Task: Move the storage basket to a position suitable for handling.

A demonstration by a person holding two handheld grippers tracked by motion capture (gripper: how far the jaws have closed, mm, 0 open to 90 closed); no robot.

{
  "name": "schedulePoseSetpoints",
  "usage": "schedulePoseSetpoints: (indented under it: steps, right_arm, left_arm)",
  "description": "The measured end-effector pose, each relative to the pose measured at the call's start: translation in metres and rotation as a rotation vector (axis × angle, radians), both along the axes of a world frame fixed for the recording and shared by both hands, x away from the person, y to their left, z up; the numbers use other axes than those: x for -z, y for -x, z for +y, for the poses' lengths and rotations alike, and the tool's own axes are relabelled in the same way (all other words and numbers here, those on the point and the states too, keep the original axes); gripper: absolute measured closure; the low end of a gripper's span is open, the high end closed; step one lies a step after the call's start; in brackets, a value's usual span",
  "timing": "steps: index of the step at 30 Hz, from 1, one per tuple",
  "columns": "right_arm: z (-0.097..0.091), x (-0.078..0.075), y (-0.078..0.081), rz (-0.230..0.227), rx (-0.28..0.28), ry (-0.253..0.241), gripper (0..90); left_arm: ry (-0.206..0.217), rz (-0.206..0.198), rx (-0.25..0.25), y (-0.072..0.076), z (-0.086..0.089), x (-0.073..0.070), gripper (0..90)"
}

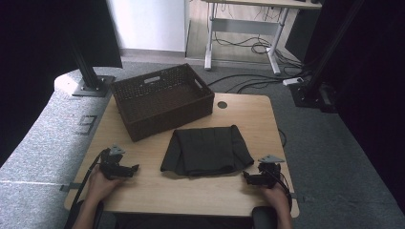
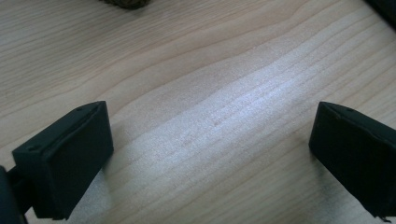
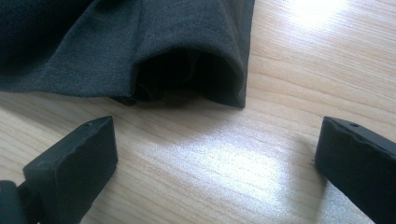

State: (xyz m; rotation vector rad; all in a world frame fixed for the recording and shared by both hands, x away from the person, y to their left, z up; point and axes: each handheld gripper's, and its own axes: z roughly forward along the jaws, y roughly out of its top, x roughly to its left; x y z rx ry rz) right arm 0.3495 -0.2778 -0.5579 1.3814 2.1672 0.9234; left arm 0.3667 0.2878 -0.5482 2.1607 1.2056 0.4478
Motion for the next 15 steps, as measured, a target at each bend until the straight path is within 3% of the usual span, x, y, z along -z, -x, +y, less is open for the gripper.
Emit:
schedulePoseSetpoints:
  steps: [15]
  right_arm:
    - [-0.0001, 0.0, -0.0008, -0.001, 0.004, 0.001, 0.0]
  left_arm:
    - [0.0, 0.001, -0.004, 0.0019, 0.0011, -0.0001, 0.0]
